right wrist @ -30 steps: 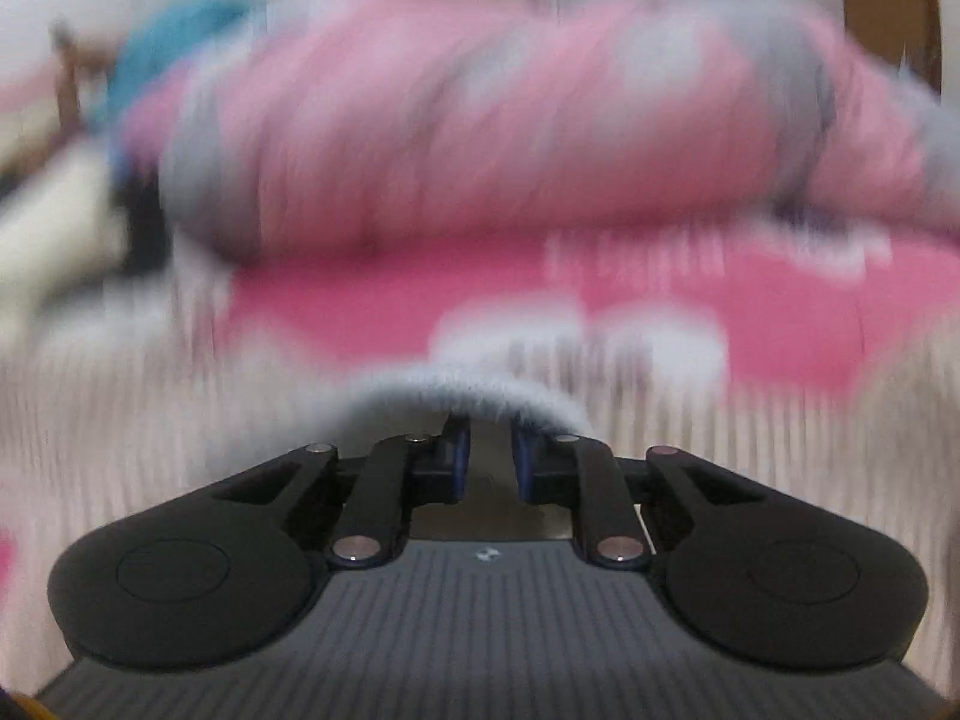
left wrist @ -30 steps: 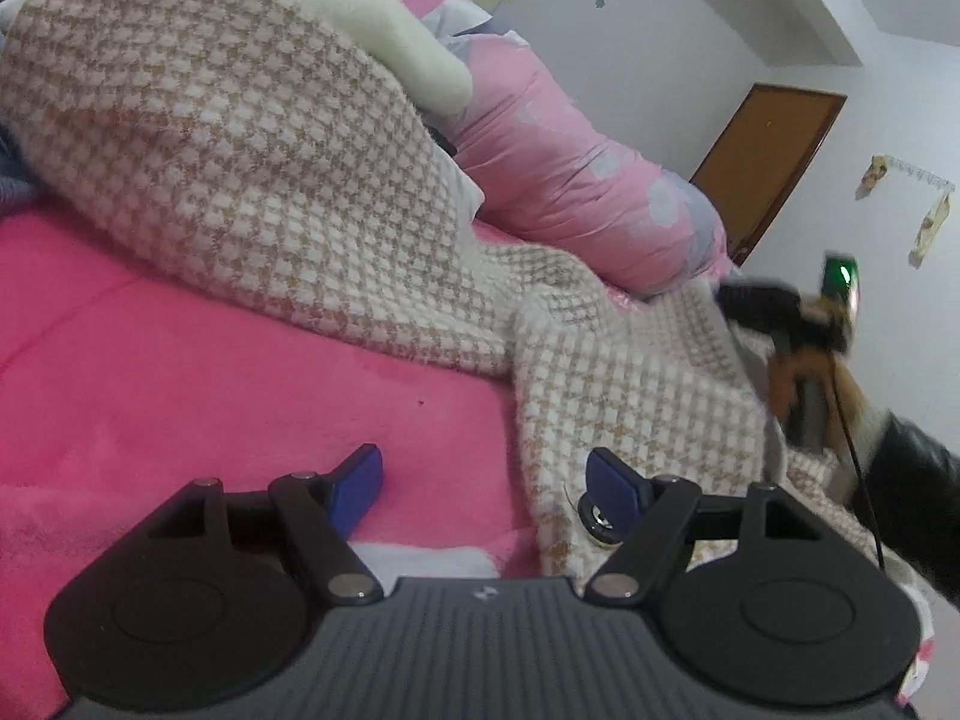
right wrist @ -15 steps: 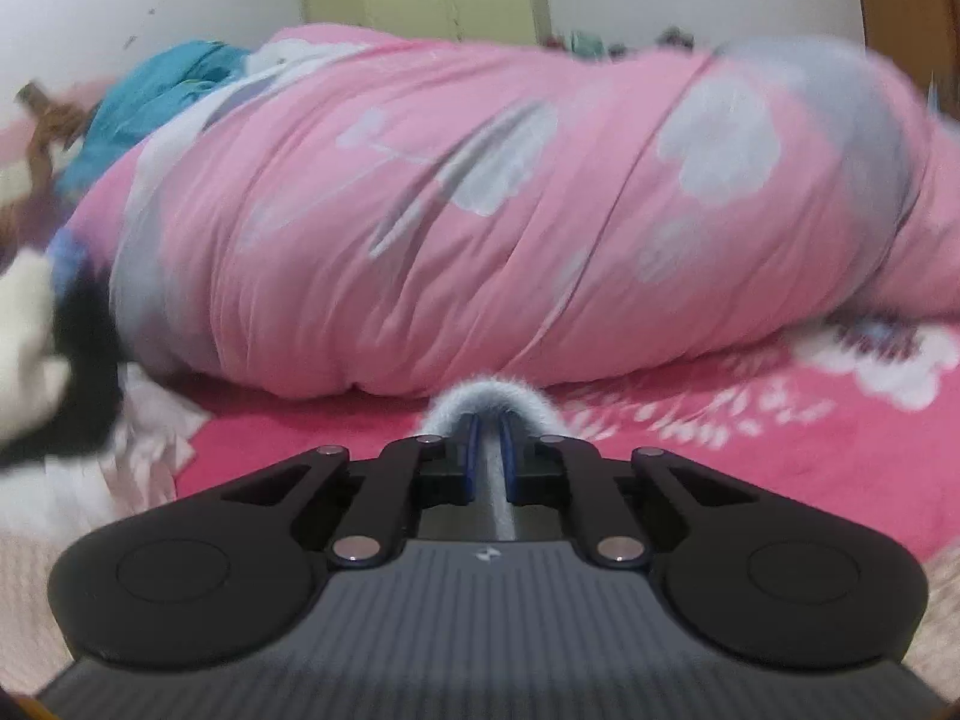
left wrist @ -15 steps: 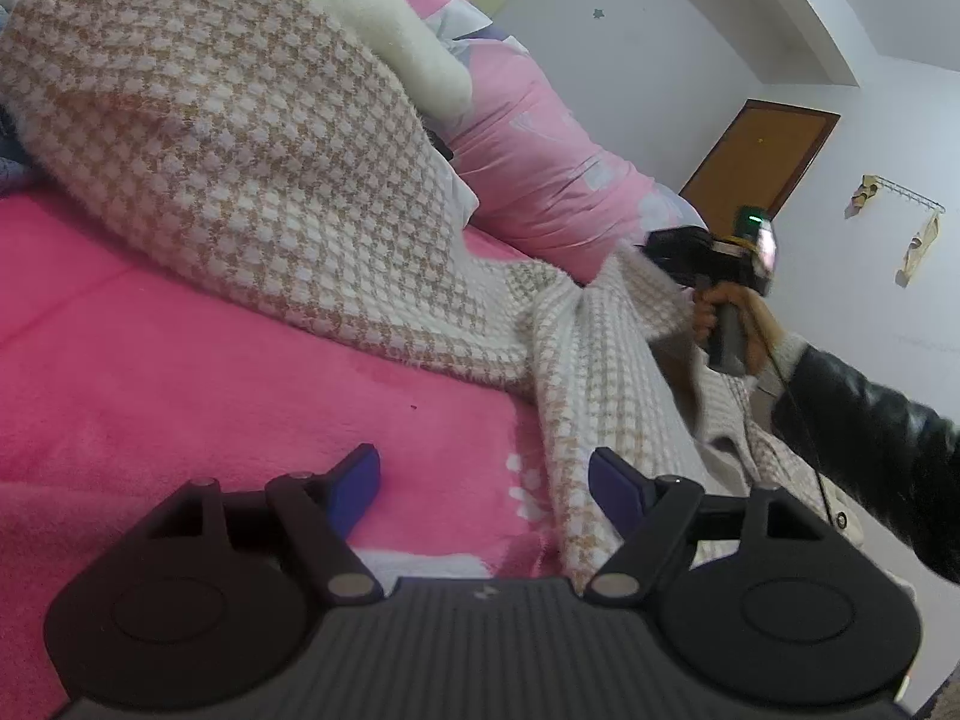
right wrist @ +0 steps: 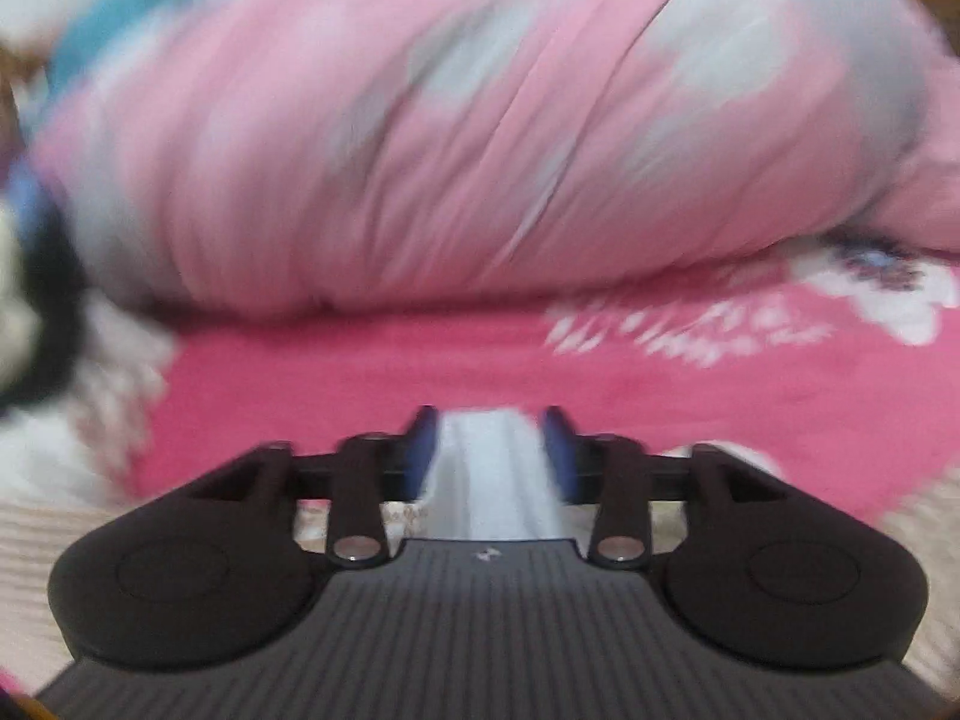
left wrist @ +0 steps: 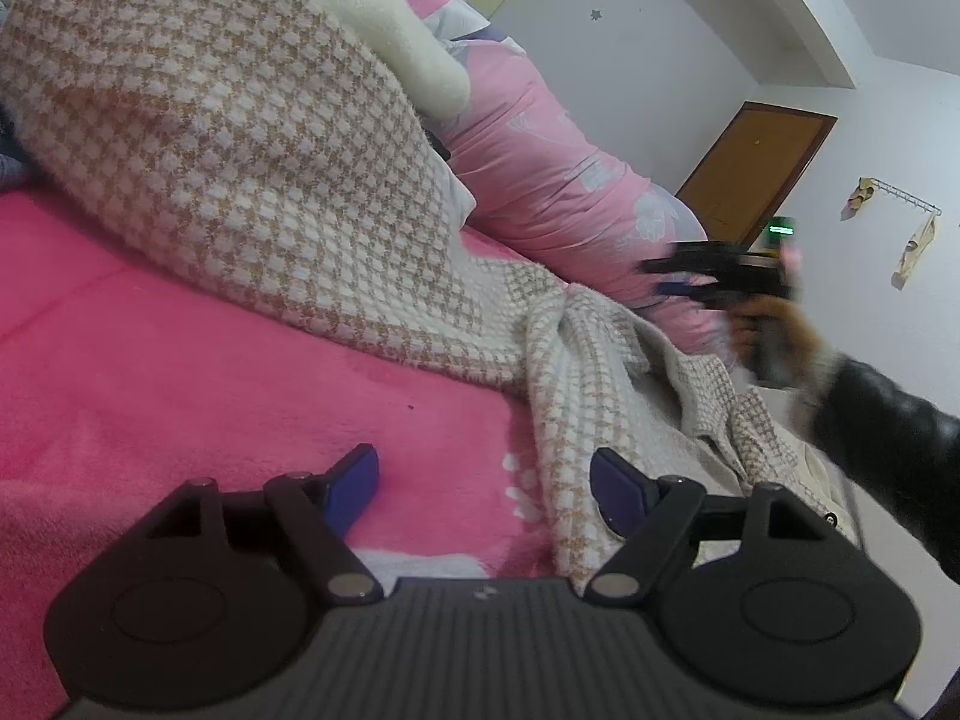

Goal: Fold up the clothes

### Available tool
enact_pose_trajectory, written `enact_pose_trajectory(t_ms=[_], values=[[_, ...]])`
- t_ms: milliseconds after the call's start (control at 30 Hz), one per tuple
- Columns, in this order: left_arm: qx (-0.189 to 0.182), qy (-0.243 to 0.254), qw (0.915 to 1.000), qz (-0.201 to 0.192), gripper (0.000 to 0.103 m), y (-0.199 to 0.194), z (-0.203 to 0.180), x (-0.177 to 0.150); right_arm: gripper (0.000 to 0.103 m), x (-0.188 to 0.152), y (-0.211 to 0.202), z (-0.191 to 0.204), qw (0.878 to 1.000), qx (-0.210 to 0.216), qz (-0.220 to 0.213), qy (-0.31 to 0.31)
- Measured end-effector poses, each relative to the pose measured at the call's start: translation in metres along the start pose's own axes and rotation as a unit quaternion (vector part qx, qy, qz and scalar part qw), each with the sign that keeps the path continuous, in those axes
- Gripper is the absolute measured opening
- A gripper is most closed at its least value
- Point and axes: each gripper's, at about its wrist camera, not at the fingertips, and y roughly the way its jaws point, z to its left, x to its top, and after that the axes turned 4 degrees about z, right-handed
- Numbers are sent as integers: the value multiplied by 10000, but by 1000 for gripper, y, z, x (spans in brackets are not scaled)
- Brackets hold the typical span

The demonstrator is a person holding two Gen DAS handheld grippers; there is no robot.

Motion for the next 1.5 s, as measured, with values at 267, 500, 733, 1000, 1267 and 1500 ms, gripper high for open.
enact_pose_trajectory(t_ms=[267, 500, 733, 1000, 1267, 1500], values=[[-3, -6, 10000, 1, 79, 0, 0, 1, 43, -95, -94, 8, 9934, -267, 235, -1095], [-7, -14, 10000, -2, 79, 0, 0, 1, 43, -142, -52, 4, 9789, -795, 788, -1708], [-46, -34, 10000, -8, 80, 0, 1, 1, 18, -22, -24, -75, 9547, -2654, -188, -1335], [-108, -88, 9999, -12, 81, 1, 2, 2, 28, -25, -26, -76, 9870, -1380, -774, -292], [-117, -99, 9999, -19, 81, -1, 2, 1, 56, -135, -29, -2, 9676, -1495, 505, -1970], [-106, -96, 9999, -19, 81, -1, 2, 2, 3, -63, -32, -61, 9523, -2752, -305, -1286]])
